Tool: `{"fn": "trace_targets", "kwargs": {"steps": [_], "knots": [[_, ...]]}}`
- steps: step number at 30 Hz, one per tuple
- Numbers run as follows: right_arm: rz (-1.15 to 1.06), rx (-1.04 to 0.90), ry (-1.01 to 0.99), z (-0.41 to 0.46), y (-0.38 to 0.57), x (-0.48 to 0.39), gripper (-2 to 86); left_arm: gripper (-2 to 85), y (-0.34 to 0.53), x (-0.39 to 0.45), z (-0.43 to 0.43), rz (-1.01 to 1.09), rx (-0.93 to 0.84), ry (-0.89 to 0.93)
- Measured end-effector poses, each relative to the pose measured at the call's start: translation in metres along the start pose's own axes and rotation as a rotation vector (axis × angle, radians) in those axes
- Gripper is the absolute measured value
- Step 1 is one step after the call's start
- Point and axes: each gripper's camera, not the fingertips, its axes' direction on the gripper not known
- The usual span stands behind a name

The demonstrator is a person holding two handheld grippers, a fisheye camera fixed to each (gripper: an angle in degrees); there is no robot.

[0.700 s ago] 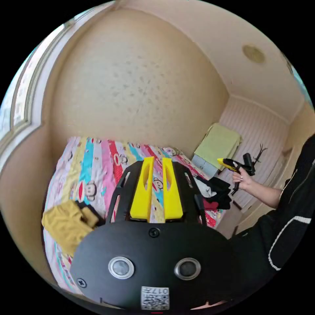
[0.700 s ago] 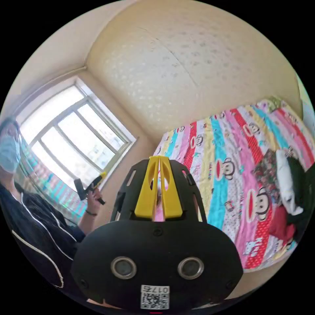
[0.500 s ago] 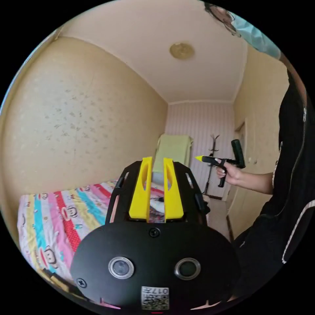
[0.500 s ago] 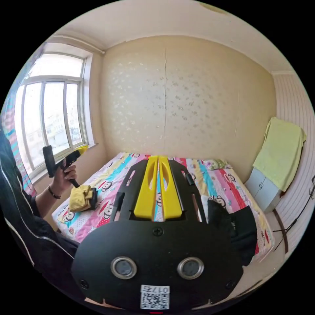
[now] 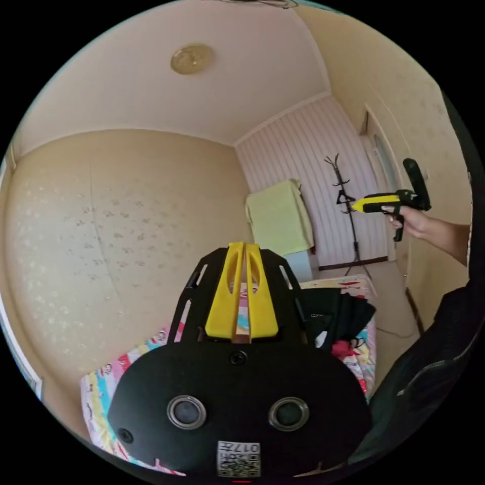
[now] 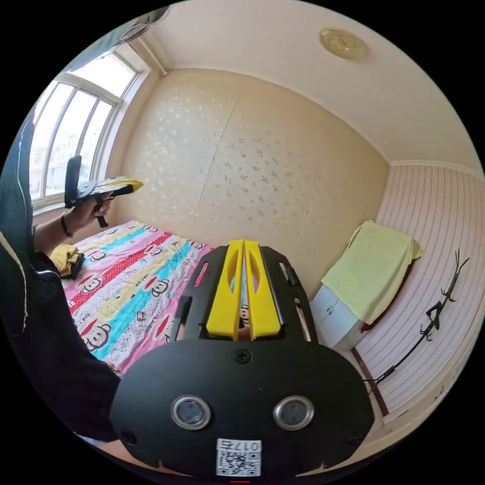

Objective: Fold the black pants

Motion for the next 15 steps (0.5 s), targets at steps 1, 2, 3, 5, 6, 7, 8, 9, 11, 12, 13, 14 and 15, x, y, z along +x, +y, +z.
{"fn": "trace_targets", "kwargs": {"steps": [1,2,3,5,6,7,8,9,11,12,13,14,15], "knots": [[0.012,0.009,-0.033,0.005,-0.001,0.004,3.4,-0.8,0.032,0.006,0.029,-0.084,-0.022,0.142],[0.049,-0.005,-0.102,0.02,-0.005,0.015,4.4,-0.9,0.069,0.008,0.057,-0.214,-0.052,0.267],[0.089,-0.059,-0.134,0.038,-0.01,0.025,6.1,-0.9,0.09,0.008,0.071,-0.287,-0.07,0.316],[0.108,-0.162,-0.09,0.067,-0.018,0.038,8.1,-1.0,0.174,0.015,0.112,-0.494,-0.192,0.38],[0.087,-0.219,-0.037,0.087,-0.022,0.044,9.1,-1.0,0.19,0.021,0.118,-0.492,-0.232,0.384],[0.079,-0.246,-0.007,0.097,-0.024,0.048,9.5,-0.9,0.221,0.034,0.128,-0.448,-0.323,0.394],[0.084,-0.306,0.034,0.117,-0.027,0.057,10.1,-0.9,0.249,0.047,0.135,-0.386,-0.408,0.403],[0.128,-0.37,0.037,0.138,-0.028,0.07,10.4,-0.9,0.263,0.053,0.138,-0.363,-0.445,0.406],[0.268,-0.416,-0.015,0.163,-0.026,0.094,10.1,-0.6,0.317,0.067,0.149,-0.329,-0.532,0.458],[0.39,-0.406,-0.066,0.176,-0.019,0.111,9.9,-0.5,0.33,0.07,0.152,-0.331,-0.536,0.48],[0.457,-0.402,-0.098,0.183,-0.013,0.12,9.8,0.0,0.356,0.074,0.159,-0.339,-0.535,0.523],[0.59,-0.406,-0.17,0.198,-0.001,0.135,10.0,1.3,0.382,0.078,0.169,-0.346,-0.539,0.552],[0.687,-0.43,-0.231,0.216,0.012,0.144,10.2,2.3,0.395,0.081,0.174,-0.346,-0.545,0.562]]}}
